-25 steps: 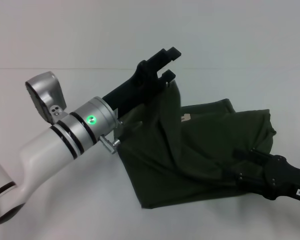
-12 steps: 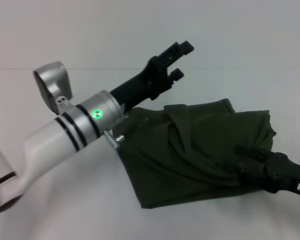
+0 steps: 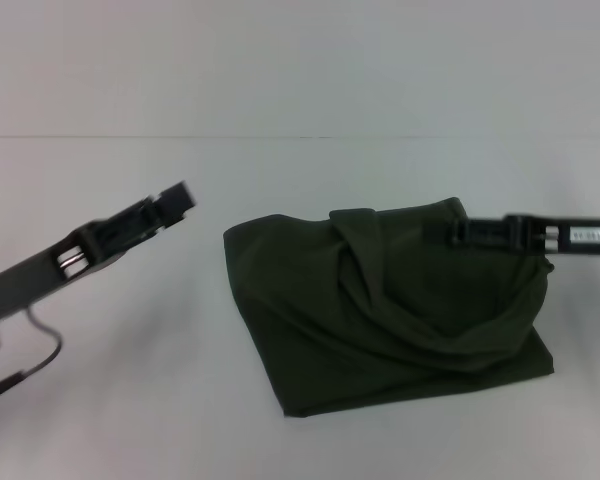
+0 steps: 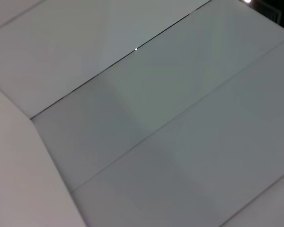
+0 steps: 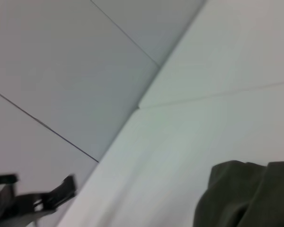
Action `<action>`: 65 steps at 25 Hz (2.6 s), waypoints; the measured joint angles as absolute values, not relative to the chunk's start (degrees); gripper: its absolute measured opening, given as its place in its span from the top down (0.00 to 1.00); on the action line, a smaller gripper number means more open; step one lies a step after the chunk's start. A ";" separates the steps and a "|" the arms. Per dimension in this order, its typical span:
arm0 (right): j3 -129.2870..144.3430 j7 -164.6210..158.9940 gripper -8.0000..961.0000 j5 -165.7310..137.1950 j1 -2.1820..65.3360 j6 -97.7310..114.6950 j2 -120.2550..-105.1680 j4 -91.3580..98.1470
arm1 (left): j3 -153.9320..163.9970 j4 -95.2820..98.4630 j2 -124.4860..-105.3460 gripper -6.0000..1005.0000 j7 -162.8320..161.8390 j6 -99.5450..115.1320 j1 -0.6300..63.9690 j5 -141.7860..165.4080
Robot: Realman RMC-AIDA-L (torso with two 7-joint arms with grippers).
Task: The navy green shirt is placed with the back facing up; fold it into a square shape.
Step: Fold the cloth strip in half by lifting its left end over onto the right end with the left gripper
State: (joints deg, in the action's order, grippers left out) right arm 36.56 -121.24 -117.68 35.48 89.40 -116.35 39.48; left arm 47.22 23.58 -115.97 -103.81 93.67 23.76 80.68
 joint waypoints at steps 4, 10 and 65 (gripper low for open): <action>42.45 -135.74 0.07 -123.52 40.98 88.36 -115.80 46.51 | 43.05 27.46 -116.00 0.10 -100.26 97.81 19.74 87.23; 49.22 -150.85 0.07 -136.33 48.03 86.20 -116.99 55.23 | 42.21 28.44 -115.87 0.10 -96.58 100.13 19.68 94.29; 75.05 -164.99 0.07 -143.69 55.45 53.12 -120.73 38.55 | 42.18 29.65 -116.11 0.10 -86.74 103.88 19.61 100.72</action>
